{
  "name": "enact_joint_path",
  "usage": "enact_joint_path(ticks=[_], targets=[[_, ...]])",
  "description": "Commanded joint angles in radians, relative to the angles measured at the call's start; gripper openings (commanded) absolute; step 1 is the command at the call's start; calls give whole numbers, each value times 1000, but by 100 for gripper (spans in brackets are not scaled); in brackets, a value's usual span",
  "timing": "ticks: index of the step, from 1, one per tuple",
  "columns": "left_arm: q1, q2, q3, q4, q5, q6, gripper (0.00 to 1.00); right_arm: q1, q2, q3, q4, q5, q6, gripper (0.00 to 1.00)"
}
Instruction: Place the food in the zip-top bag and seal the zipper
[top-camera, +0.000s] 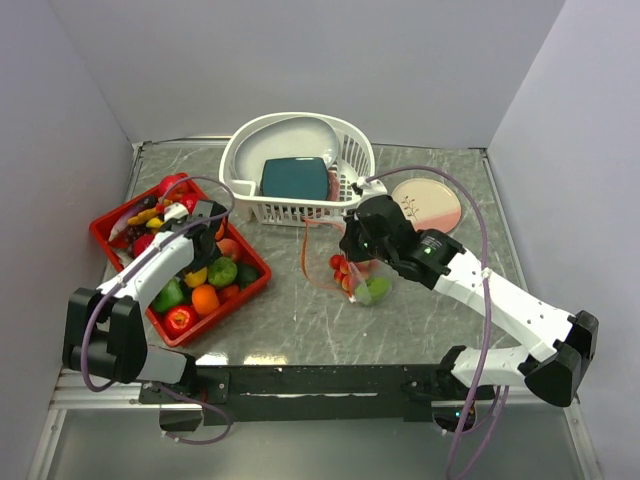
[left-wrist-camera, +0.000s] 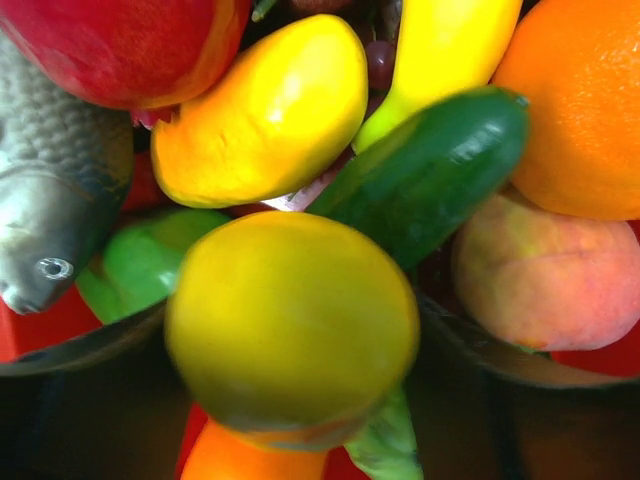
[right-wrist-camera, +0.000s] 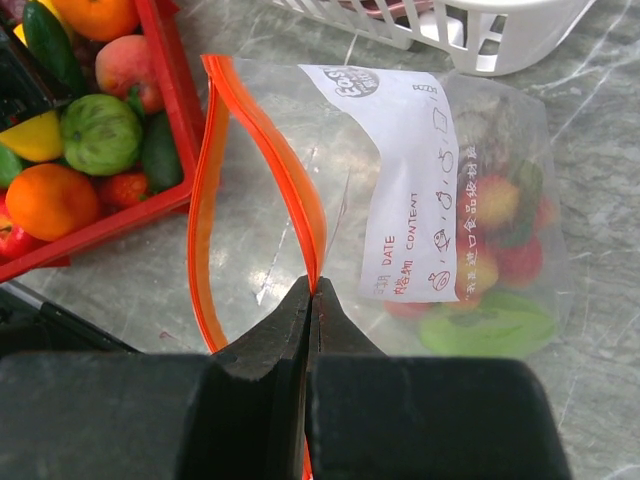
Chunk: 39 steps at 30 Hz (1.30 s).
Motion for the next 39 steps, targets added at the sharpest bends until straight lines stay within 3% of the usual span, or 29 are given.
enact_joint_path(ticks=[1, 14, 18, 21, 27, 32, 39], targets=[[-6, -9, 57, -5, 42, 25, 69, -3, -31, -4, 47, -26, -14, 0], [-6, -125, 180, -103, 33, 117, 28, -5, -28, 3, 53, -42, -11, 0], [-32, -176, 228, -76, 195, 124, 16, -5, -29, -3, 58, -36, -5, 0], [-137, -219, 278, 1, 255, 60, 17, -5, -16, 22, 52, -36, -2, 0], [-429, -164, 381, 137, 288, -72, 13, -5, 9, 48, 40, -22, 14, 0], [-524, -187, 268, 420, 295, -150, 13, -6, 32, 85, 21, -5, 34, 0], [-604, -123, 205, 552, 262, -195, 16, -6, 76, 148, -8, 15, 57, 0]])
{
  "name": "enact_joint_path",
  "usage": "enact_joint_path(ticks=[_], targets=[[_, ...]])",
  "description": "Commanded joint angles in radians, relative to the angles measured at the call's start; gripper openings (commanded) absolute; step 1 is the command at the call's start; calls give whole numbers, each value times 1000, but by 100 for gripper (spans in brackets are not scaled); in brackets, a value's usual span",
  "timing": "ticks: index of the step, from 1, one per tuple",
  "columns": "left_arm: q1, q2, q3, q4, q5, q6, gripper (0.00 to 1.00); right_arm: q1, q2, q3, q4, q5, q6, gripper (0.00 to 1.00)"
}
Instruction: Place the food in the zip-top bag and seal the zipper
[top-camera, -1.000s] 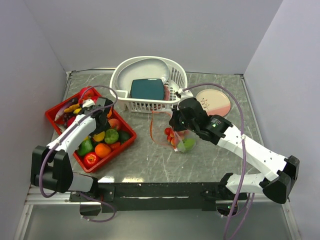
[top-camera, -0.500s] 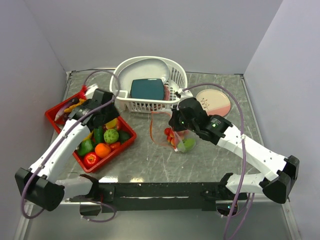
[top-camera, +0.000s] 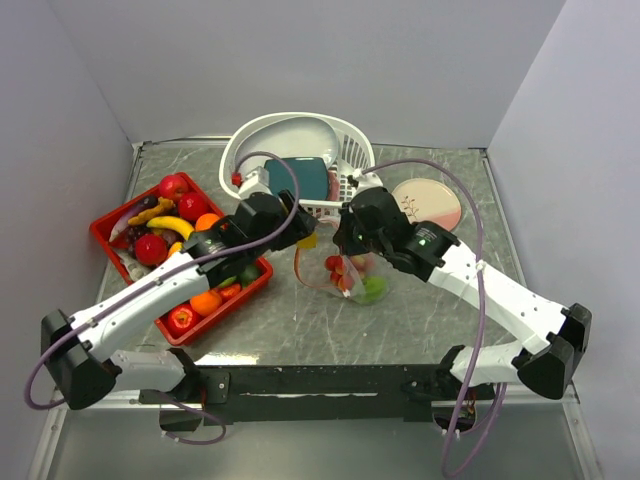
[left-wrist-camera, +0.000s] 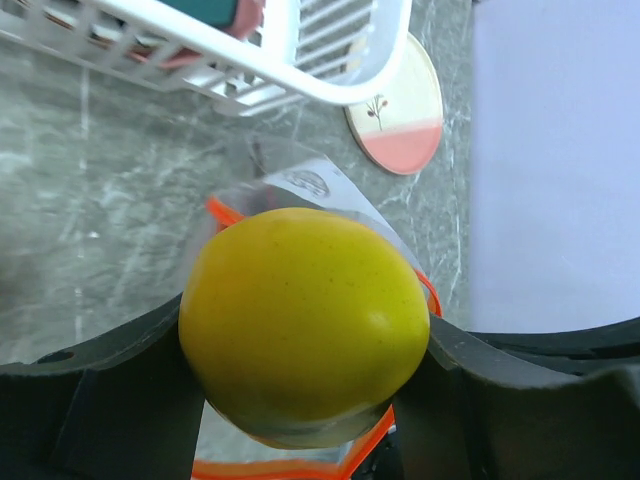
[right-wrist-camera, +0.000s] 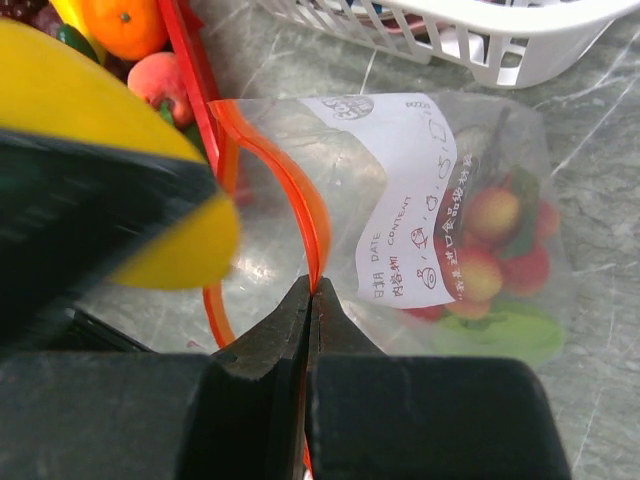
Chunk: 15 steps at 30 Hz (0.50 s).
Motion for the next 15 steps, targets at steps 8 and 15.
enact_joint_path(ticks=[8, 15], targets=[[-57, 119, 22, 117, -22, -28, 34, -32, 35, 94, -8, 34, 37, 0], [-70, 173, 65, 45, 43, 12, 38, -60, 33, 78, 11, 21, 39, 0]])
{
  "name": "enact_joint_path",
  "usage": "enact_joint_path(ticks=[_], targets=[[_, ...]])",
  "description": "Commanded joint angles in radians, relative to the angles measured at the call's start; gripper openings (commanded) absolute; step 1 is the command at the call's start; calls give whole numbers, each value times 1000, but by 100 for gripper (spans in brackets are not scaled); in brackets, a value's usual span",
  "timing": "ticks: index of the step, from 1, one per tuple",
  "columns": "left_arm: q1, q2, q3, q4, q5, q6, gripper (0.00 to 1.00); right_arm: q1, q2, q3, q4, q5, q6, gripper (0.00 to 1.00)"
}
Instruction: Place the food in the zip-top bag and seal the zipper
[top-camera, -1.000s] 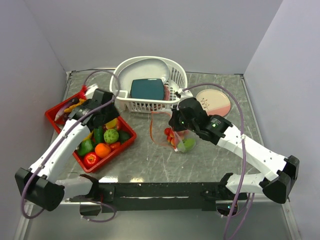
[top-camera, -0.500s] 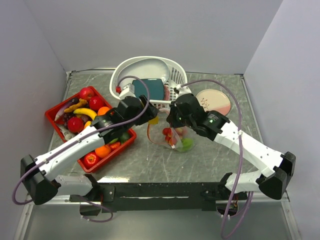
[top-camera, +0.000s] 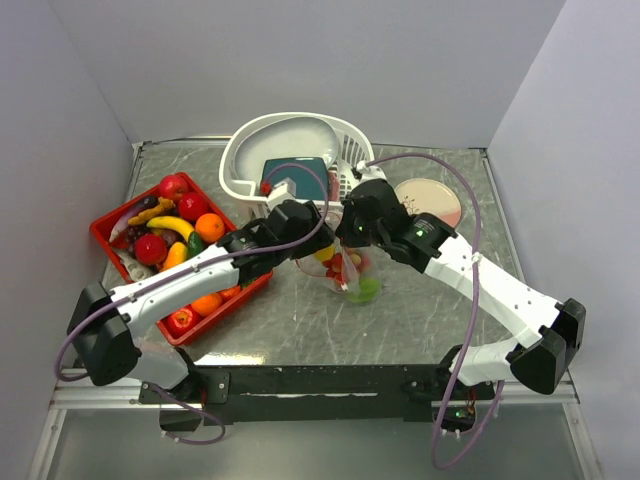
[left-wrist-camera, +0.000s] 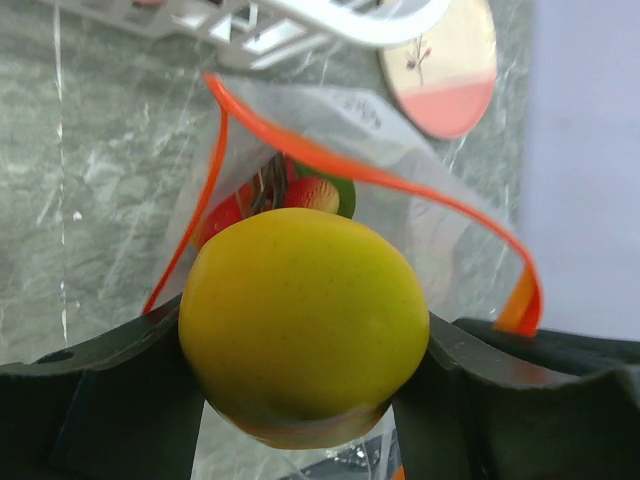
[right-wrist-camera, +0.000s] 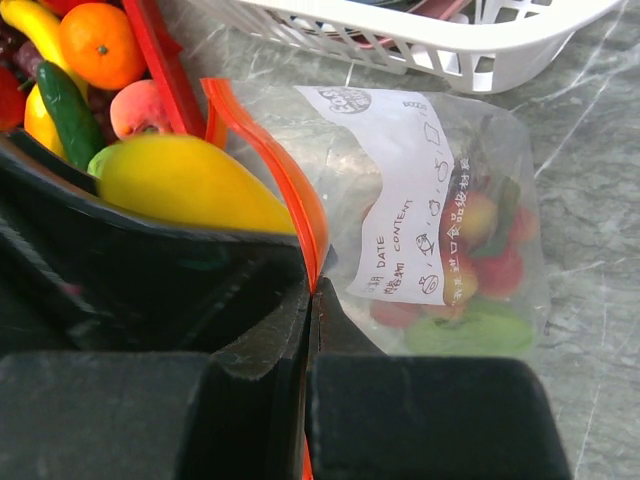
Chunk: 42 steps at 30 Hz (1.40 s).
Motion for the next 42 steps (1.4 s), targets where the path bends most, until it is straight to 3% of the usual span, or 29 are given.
enact_joint_path(ticks=[1, 9, 12, 14, 16, 22, 30, 33, 37, 42], targets=[[-15, 19, 81, -50, 48, 34, 40, -20, -10, 33, 34, 11, 9, 0], [-17, 30, 110, -110, 168, 100, 56, -35, -10, 13, 58, 9, 4, 0], [-17, 53, 144, -166, 200, 123, 76, -37, -8, 13, 61, 6, 0, 0], [-18, 64, 160, -192, 200, 127, 84, -37, -8, 13, 63, 3, 1, 0], [-17, 58, 163, -201, 191, 130, 99, -37, -11, 10, 63, 2, 0, 0], [-15, 18, 195, -248, 134, 132, 99, -40, -30, -7, 66, 3, 0, 0], [15, -164, 183, -466, -126, 75, 87, -40, -54, -48, 80, -14, -5, 0], [100, -253, 97, -551, -165, 18, 82, -38, -62, -67, 93, -29, -11, 0], [314, -295, -59, -526, -139, 72, 76, -38, -57, -78, 106, -51, -22, 0], [397, -245, -150, -517, -149, 58, 71, -38, -63, -94, 113, -66, -34, 0]])
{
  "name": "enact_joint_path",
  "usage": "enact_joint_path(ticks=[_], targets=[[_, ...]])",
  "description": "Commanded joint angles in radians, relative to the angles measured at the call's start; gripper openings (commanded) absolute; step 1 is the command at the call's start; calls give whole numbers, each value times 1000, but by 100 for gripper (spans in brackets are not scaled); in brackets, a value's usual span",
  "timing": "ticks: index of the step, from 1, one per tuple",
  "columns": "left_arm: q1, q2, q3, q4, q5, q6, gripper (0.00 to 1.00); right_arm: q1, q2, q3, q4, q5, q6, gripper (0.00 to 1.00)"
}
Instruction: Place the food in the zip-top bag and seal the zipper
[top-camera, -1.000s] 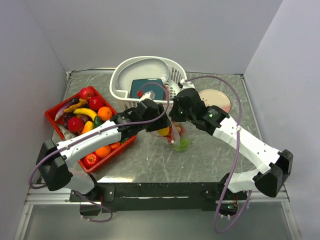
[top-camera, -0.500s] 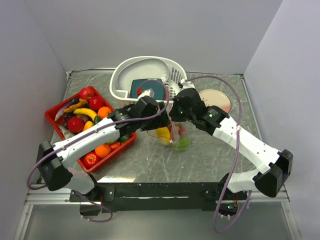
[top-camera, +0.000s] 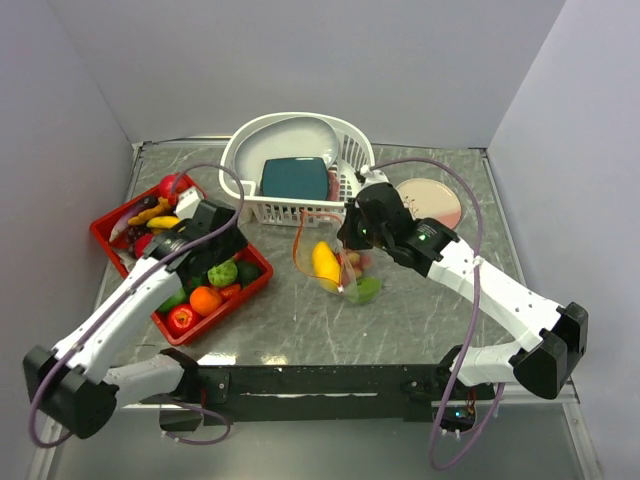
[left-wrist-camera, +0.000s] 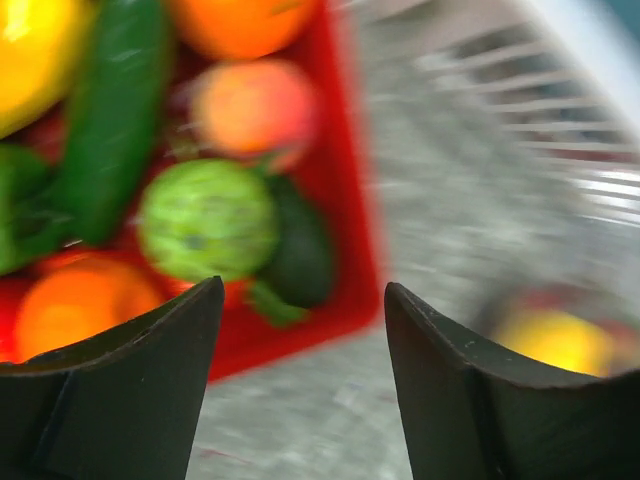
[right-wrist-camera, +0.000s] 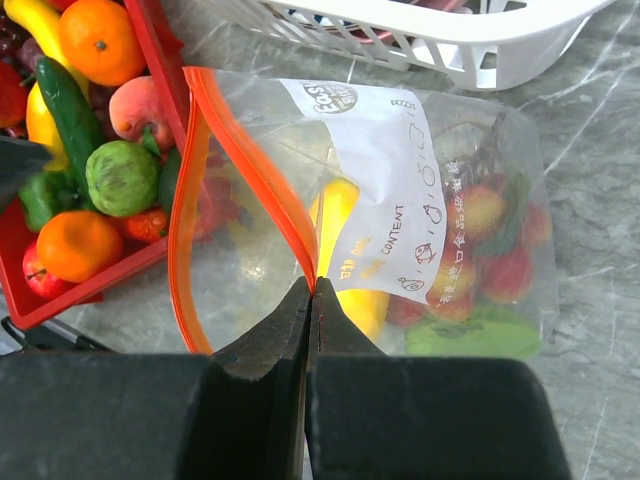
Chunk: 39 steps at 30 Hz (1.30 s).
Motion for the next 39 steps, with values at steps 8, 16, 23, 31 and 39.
enact_joint_path(ticks=[8, 16, 23, 31, 39], targets=[[89, 108, -148, 49, -44, -24, 83, -5, -62, -40, 56, -36, -31, 0], [95, 203, -156, 116, -38, -37, 94, -5, -89, -60, 64, -50, -39, 0], [104, 245, -161, 101, -91, -86, 92, -7, -95, -76, 73, -59, -42, 0], [106, 259, -147, 102, -113, -74, 80, -5, -97, -79, 78, -65, -40, 0], [106, 179, -66, 30, -139, -7, 42, -5, -88, -74, 79, -62, -40, 0]])
